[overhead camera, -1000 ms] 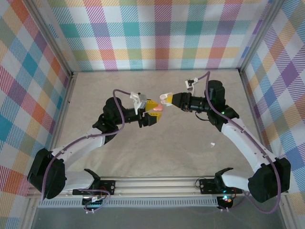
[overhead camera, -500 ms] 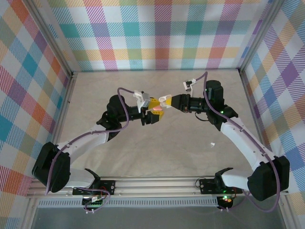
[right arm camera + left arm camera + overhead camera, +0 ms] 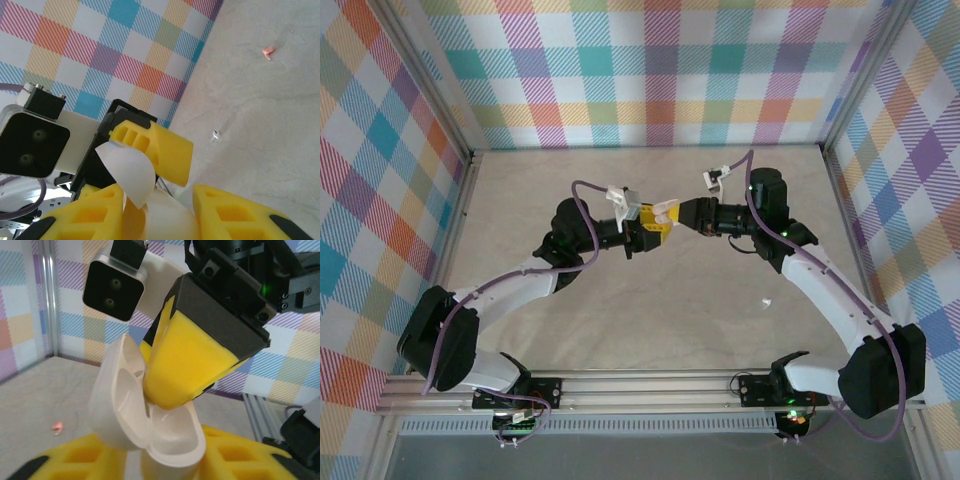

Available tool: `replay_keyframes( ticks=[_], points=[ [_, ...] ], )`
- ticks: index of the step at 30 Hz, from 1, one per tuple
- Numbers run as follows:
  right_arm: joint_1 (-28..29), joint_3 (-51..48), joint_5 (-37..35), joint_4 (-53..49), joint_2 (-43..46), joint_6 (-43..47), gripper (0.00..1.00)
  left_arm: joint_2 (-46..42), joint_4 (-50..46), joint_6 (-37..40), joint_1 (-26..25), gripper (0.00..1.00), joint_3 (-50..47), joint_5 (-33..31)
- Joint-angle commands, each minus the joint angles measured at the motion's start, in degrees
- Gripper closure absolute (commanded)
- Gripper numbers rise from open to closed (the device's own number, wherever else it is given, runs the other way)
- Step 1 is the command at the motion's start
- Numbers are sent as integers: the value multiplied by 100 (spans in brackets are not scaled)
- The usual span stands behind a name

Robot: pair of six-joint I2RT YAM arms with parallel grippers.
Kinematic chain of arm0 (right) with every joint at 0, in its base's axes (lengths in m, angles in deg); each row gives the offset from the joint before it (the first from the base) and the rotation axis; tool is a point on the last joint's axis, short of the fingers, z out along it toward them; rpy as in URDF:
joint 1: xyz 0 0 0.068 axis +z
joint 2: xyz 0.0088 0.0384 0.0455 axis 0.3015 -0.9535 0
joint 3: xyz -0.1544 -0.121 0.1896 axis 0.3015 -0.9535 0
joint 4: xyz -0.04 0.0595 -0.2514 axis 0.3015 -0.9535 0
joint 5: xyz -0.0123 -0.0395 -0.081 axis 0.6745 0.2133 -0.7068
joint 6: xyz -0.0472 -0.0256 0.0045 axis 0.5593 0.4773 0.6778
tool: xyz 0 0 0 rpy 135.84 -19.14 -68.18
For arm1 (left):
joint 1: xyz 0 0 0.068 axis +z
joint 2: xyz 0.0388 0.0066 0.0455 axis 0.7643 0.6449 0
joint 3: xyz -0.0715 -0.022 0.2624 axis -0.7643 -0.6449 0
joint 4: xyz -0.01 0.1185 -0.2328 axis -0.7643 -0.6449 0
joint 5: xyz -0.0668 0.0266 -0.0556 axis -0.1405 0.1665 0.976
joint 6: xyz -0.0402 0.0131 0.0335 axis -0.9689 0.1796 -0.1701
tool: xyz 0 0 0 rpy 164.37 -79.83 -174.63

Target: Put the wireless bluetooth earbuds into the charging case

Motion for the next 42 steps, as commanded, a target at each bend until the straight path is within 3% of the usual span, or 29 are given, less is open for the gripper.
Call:
replay_keyframes(
  ticks=[1, 4, 8, 11, 14, 19, 24, 30, 33, 36, 42],
  points=[
    [17, 79, 175, 114, 10, 89, 70, 81, 388, -100, -55, 74, 223, 97],
    [13, 71, 112, 87, 40, 87, 63, 90, 339, -68, -53, 83, 214, 96],
    [-17, 190, -359, -511, 215, 267, 48, 1, -110, 161, -55, 86, 149, -197],
    [-71, 420, -1286, -1595, 535, 561, 38, -123, -558, 323, -31, 85, 26, -702],
    [-88, 595, -2636, -2710, 885, 734, 26, -170, -708, 395, 28, 86, -116, -822],
    [-123, 667, -3951, -4001, 1169, 793, 24, -216, -596, 426, 50, 86, -373, -837],
    [-280, 445, -5316, -5248, 1092, 494, 34, -345, -762, 624, 50, 86, -523, -706],
    [-973, -399, -5569, -5632, 756, 320, 38, -638, -1022, 978, 50, 87, -696, -283],
    [-1456, -952, -5349, -5579, 546, 68, 31, -805, -823, 1034, 50, 87, -849, 132],
    [-1727, -1559, -4983, -5192, 497, -207, 31, -1019, -416, 1140, 12, 87, -1073, 579],
    [-1749, -2111, -4907, -4799, 616, -492, 34, -1804, -1564, 2553, -267, 88, -1144, 374]
  ],
)
